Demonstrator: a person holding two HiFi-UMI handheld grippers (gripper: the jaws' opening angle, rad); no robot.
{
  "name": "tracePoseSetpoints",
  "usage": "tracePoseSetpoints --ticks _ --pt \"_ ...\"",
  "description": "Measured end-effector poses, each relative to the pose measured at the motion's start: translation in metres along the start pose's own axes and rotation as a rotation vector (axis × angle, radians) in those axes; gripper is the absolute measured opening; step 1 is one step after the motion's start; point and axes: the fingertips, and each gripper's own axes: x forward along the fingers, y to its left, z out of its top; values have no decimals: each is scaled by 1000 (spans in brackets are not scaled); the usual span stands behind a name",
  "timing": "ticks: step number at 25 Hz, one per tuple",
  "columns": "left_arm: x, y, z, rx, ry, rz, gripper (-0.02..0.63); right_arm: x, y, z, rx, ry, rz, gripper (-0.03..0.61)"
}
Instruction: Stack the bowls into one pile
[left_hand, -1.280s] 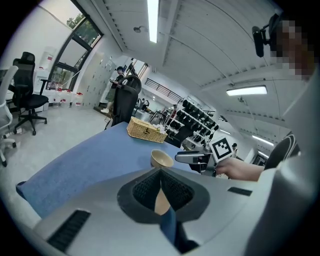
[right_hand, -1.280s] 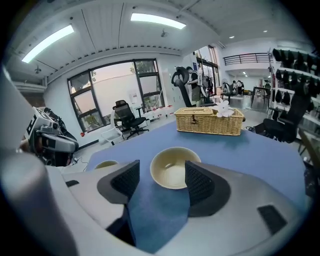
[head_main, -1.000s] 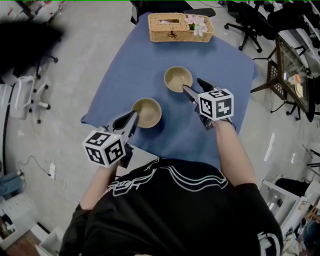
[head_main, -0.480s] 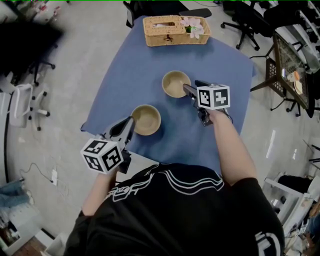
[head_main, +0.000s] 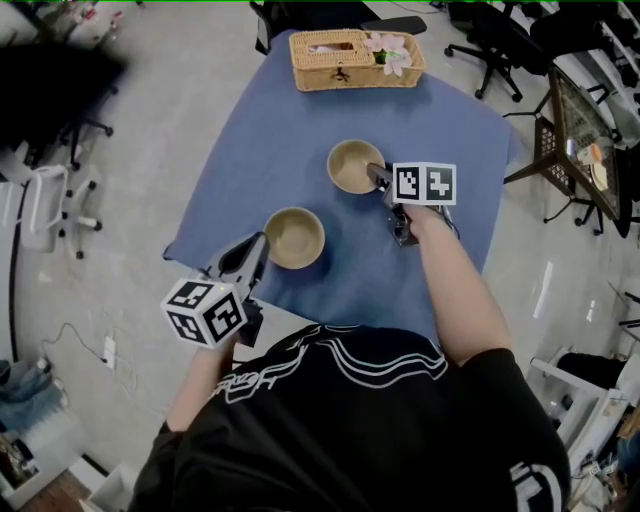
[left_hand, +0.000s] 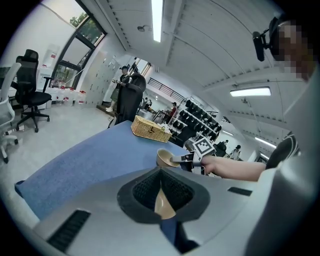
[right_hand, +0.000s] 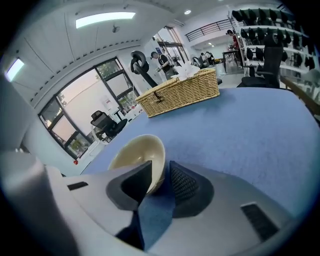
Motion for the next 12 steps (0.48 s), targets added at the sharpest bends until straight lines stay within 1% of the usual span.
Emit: tracePoseSetpoints --ticks 3,8,12 --pt "-5 2 4 7 -6 14 23 -1 1 2 5 -18 -10 94" --pt "-12 7 7 6 -9 43 23 -3 -4 3 34 -41 -38 54" --pt "-11 9 7 -4 -11 50 23 -6 -6 5 40 -53 -45 46"
